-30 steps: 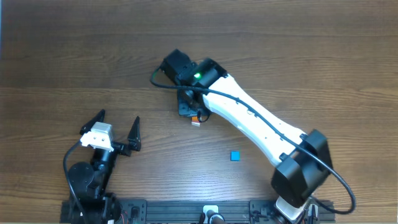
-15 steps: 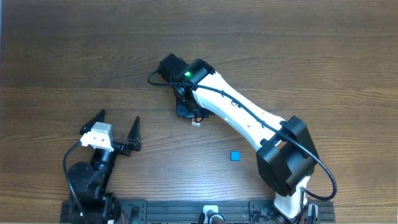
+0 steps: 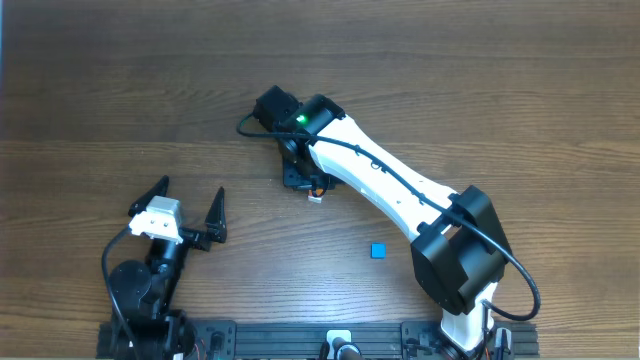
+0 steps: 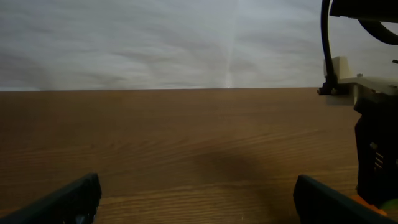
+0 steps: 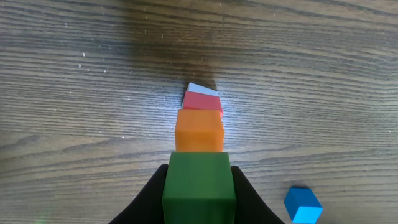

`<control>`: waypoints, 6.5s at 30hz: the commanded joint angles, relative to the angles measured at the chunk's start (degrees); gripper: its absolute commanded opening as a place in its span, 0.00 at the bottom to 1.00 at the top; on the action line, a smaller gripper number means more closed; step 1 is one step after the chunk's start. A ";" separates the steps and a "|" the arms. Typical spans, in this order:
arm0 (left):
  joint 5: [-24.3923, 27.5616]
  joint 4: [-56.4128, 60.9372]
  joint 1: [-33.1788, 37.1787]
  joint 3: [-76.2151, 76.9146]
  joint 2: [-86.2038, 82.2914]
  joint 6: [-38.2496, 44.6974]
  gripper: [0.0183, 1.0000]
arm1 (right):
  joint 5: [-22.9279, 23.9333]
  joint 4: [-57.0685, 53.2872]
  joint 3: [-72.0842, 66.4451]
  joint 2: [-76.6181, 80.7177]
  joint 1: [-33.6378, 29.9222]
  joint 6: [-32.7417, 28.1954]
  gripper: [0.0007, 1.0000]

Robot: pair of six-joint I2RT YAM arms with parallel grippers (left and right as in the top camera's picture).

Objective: Stack Cubes

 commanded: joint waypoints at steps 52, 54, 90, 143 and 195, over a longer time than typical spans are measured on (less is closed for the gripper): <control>0.52 -0.04 0.31 -0.28 -0.42 0.66 1.00 | 0.52 0.79 -0.07 2.43 -0.39 2.19 0.28; 0.52 -0.04 0.31 -0.28 -0.42 0.66 1.00 | 0.52 0.79 -0.07 2.40 -0.37 2.32 0.28; 0.52 -0.04 0.31 -0.28 -0.42 0.66 1.00 | 1.64 -8.07 -14.19 -24.28 3.17 -1.40 0.99; 0.52 -0.04 0.31 -0.28 -0.42 0.66 1.00 | -1.86 26.97 -53.94 -26.32 -5.31 -1.99 0.45; 0.52 -0.04 0.31 -0.28 -0.42 0.66 1.00 | 1.01 -10.16 10.78 -0.96 -1.66 0.81 0.09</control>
